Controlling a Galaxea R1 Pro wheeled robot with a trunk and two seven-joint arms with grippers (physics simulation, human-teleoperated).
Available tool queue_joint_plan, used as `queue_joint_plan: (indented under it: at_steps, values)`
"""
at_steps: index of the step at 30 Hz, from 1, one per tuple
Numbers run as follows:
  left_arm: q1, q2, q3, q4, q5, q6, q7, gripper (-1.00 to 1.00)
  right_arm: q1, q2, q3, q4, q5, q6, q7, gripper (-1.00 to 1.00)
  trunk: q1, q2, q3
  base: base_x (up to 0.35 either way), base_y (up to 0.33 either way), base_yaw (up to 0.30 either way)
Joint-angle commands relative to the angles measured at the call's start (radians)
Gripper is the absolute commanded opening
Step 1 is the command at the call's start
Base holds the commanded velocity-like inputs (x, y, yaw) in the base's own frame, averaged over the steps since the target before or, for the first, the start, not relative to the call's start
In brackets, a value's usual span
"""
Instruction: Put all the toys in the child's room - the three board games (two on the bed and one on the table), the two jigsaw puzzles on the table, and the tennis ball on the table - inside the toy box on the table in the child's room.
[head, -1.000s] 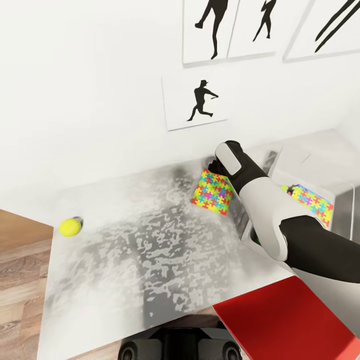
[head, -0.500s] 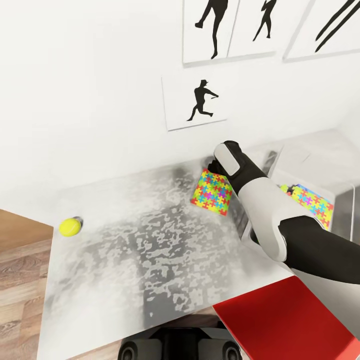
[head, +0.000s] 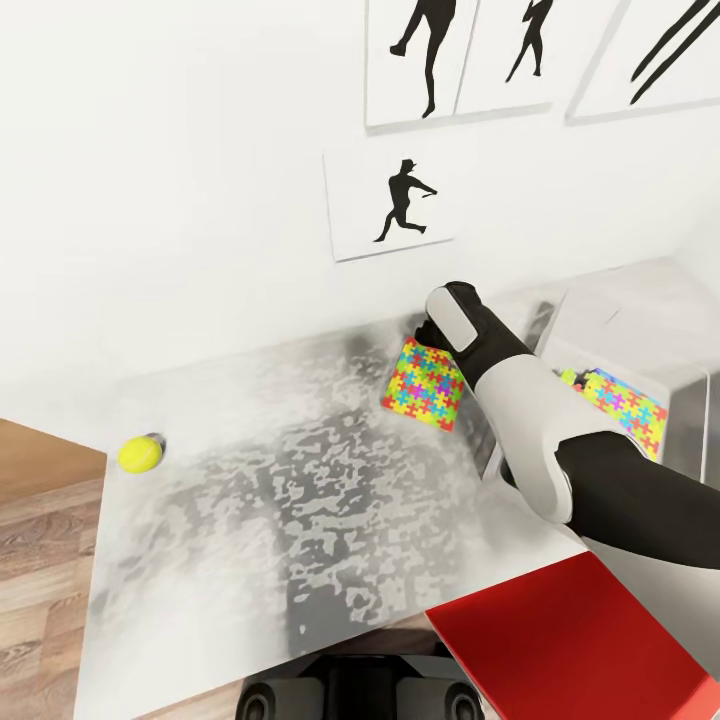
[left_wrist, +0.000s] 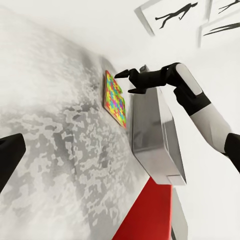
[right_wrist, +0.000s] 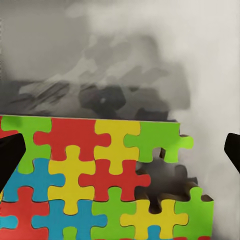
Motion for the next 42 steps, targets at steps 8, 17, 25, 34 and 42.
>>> queue_joint_plan:
  at_steps: [8, 17, 25, 34, 42]
  values:
    - [-0.001, 0.0, 0.001, 0.0, -0.001, 0.011, -0.004, 1.0, -0.009, 0.0, 0.0, -0.002, -0.047, 0.013, -0.004, 1.0, 0.001, -0.001, -0.001, 0.0, 0.0, 0.0]
    - [-0.001, 0.0, -0.001, 0.0, -0.001, 0.011, -0.004, 1.0, -0.015, 0.0, -0.002, -0.082, -0.048, 0.091, -0.007, 1.0, 0.001, -0.001, -0.001, 0.0, 0.0, 0.0]
    - [-0.001, 0.0, -0.001, 0.0, -0.001, 0.01, -0.004, 1.0, -0.015, 0.0, -0.003, -0.142, -0.047, 0.117, -0.015, 1.0, 0.001, -0.001, -0.001, 0.0, 0.0, 0.0]
    - [-0.001, 0.0, -0.001, 0.0, -0.001, 0.009, -0.004, 1.0, -0.013, 0.0, -0.003, -0.147, -0.043, 0.09, -0.014, 1.0, 0.001, -0.001, -0.001, 0.0, 0.0, 0.005]
    - [-0.001, 0.0, -0.022, 0.0, -0.001, 0.007, -0.004, 1.0, -0.012, -0.004, -0.002, -0.144, -0.036, 0.051, -0.015, 1.0, 0.001, -0.001, -0.001, 0.0, 0.0, 0.013]
